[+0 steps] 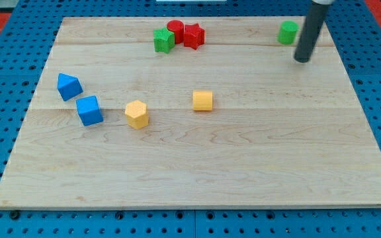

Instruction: Point your arm at the bottom side of the blue cube

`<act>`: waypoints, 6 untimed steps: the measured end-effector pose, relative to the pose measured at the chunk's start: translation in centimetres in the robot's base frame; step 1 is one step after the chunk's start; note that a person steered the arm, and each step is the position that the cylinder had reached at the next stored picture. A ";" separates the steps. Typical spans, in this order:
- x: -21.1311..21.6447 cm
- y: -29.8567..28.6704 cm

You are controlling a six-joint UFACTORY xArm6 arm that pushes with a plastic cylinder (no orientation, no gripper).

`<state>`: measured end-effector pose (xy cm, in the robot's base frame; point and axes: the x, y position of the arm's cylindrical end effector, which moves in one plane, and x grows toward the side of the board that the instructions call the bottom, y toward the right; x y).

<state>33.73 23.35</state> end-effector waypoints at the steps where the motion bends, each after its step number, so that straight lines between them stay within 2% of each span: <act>1: 9.2 -2.3; 2: 16.3 -13.3; 3: 16.6 -28.5; 5: 16.4 -42.6; 6: 14.7 -45.9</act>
